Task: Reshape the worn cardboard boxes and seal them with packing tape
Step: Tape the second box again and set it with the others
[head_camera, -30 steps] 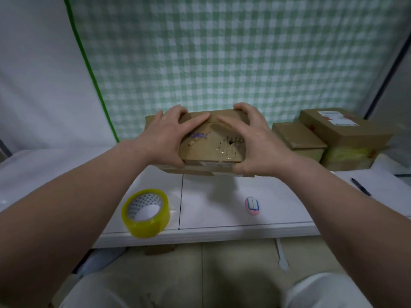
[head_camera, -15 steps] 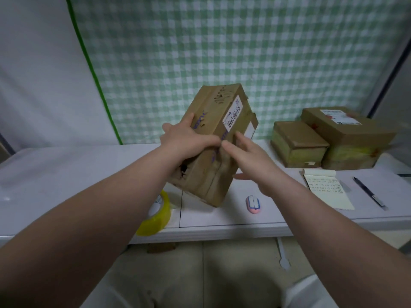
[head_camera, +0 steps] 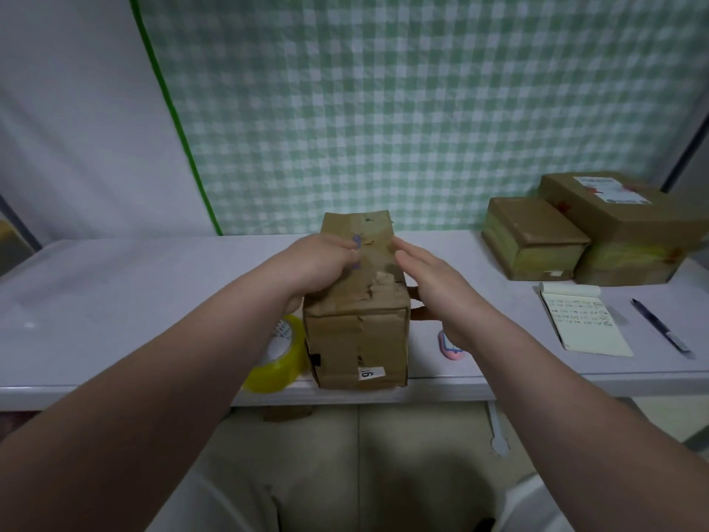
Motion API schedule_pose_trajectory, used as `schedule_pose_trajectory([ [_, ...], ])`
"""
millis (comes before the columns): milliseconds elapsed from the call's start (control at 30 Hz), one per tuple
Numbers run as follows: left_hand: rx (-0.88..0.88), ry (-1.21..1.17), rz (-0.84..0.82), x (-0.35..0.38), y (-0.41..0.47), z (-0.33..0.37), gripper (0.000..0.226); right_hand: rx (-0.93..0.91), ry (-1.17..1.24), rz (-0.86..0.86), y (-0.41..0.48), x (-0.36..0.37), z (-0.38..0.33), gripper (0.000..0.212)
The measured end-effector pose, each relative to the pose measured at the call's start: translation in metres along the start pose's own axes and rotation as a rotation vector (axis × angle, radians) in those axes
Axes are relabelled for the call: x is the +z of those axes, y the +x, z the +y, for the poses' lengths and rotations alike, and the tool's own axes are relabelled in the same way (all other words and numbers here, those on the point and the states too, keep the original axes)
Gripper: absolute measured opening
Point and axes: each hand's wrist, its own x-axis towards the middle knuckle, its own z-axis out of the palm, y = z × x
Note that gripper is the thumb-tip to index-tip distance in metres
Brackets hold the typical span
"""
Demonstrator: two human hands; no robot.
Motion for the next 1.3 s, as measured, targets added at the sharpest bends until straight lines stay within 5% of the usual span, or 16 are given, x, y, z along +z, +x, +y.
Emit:
schedule_pose_trajectory([
  [233,0.173,0.189,-0.046,0.013,-0.017,-0.026,0.035,0.017,0.045,-0.018,-0.011,0.001,0.020,0.044],
  [400,0.372,0.333,0.001,0.029,-0.026,-0.040,0.009,-0.030,0.069,0.002,-0.018,0.005,0.033,0.037],
  [500,0.432,0.254,0.055,0.034,-0.027,-0.045,0.027,-0.055,0.071,0.022,-0.022,0.007,0.037,0.035],
  [700,0.411,0.088,0.125,0.039,-0.031,-0.050,0.023,-0.091,0.105,0.052,-0.027,0.011,0.044,0.033],
  [1300,0.338,0.218,0.310,0.051,-0.021,-0.051,0.025,-0.096,0.126,0.095,-0.032,0.023,0.049,0.032],
])
